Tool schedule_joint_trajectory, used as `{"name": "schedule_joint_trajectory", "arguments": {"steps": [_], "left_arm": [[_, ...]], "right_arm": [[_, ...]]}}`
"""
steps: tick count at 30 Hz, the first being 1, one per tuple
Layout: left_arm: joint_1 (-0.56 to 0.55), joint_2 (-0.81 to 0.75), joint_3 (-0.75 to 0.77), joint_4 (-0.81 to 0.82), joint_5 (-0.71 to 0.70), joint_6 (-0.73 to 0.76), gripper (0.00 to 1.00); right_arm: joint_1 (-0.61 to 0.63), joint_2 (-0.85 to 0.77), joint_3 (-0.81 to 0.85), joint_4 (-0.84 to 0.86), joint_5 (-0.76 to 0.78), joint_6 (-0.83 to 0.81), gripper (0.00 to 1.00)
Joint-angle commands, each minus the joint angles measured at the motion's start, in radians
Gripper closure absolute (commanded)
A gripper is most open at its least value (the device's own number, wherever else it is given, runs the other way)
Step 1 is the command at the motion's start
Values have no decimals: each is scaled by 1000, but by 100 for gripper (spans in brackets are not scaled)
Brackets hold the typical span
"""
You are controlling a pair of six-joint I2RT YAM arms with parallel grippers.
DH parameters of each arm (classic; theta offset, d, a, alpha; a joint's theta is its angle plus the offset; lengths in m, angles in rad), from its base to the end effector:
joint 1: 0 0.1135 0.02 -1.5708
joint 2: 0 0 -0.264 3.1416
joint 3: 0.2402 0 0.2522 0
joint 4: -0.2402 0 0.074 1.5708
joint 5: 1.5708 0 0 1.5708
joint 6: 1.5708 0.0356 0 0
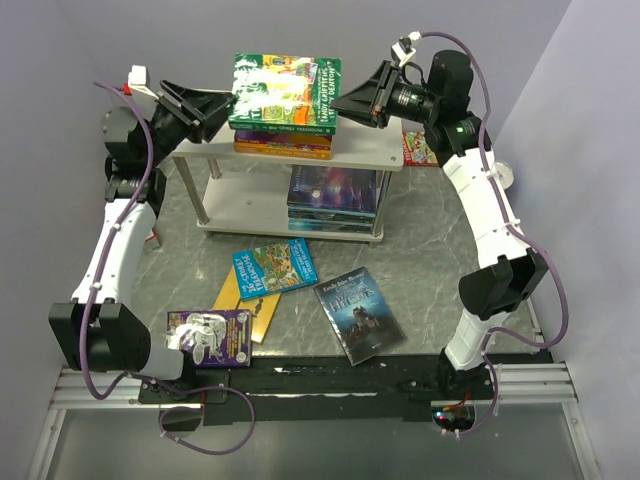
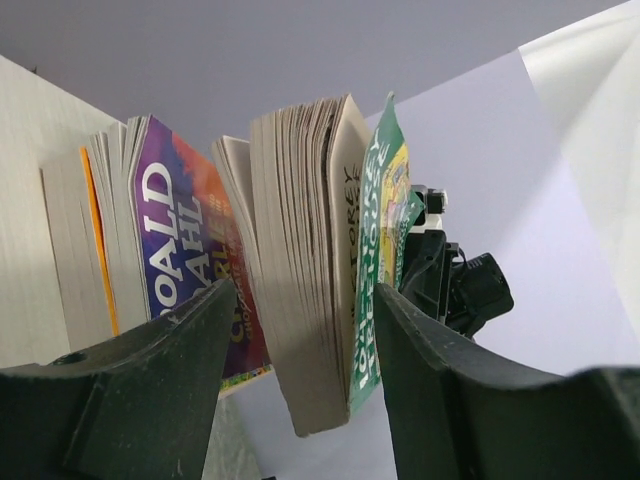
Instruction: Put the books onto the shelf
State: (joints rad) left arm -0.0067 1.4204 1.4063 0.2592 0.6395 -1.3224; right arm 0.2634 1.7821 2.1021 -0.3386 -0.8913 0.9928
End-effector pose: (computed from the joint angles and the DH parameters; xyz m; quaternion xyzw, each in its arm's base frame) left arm 0.3256 -0.0234 0.4559 -0.1611 0.6138 -0.6137 0.4698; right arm 0.3649 0.1271 0.5038 -0.0524 0.7093 0.6203 0.3307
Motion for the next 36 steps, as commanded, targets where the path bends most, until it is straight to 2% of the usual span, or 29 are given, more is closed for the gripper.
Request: {"name": "schedule_joint_trajectory", "arguments": {"steps": [1,5,13,22,36], "left_arm": [[42,-23,48,-3,2,49,37],[53,-11,60,6,9,45,35],[51,69,131,18,25,29,40],[60,87,129,17,14,29,39],[68,141,143,44,40,2,40]], "right_arm": [[-9,-12,-14,206,-44,79,100],[-9,-1,-8,201,-38,78,100],[-12,5,-39,216,-31,82,100],[-21,-21,-154,366,23,161,100],[-36,-4,-162,348,26,141,100]]}}
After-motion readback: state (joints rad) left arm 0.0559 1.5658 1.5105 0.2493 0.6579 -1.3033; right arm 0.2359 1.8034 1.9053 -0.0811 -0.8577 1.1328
